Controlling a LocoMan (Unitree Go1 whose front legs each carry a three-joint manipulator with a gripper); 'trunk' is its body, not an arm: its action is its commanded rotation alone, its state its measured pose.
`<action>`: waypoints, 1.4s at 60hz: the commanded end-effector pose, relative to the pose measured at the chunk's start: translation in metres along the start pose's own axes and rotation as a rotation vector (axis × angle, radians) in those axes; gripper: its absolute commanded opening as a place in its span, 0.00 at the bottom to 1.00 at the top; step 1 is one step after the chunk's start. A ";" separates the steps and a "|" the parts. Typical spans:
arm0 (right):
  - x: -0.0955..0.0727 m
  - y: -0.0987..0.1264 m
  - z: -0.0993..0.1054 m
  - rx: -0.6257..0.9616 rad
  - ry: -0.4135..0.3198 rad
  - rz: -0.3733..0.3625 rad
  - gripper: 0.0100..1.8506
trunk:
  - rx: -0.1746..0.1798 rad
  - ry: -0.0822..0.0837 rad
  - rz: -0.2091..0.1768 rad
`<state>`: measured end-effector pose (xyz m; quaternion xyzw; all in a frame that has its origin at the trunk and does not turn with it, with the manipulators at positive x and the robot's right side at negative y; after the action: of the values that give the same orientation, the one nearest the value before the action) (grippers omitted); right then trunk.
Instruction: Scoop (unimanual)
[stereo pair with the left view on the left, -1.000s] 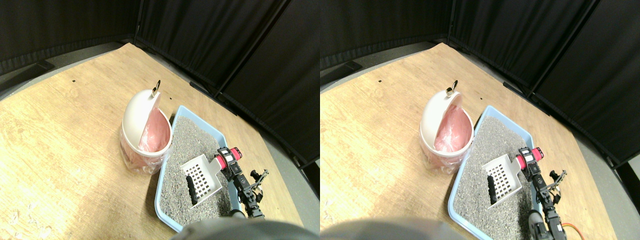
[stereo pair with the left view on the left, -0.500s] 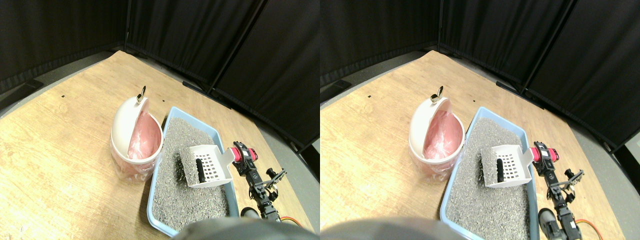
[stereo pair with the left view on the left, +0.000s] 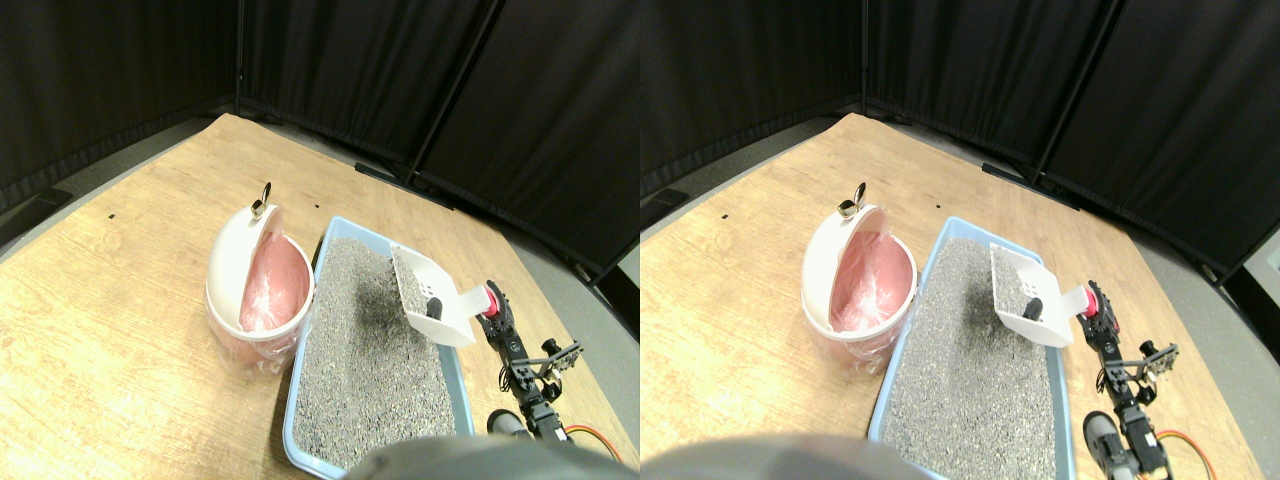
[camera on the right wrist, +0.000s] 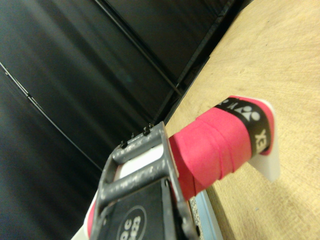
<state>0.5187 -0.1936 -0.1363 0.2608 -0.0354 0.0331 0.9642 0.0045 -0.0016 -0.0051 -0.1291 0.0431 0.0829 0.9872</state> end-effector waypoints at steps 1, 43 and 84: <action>0.001 0.014 0.014 0.078 -0.082 0.040 0.03 | -0.010 -0.032 -0.004; -0.003 0.029 -0.009 0.238 -0.041 0.016 0.03 | -0.024 -0.035 0.007; 0.003 0.038 -0.008 0.096 -0.033 0.087 0.03 | -0.045 -0.031 0.029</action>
<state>0.5182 -0.1612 -0.1362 0.3189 -0.0210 0.0366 0.9468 0.0014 -0.0006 -0.0037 -0.1446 0.0307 0.0923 0.9847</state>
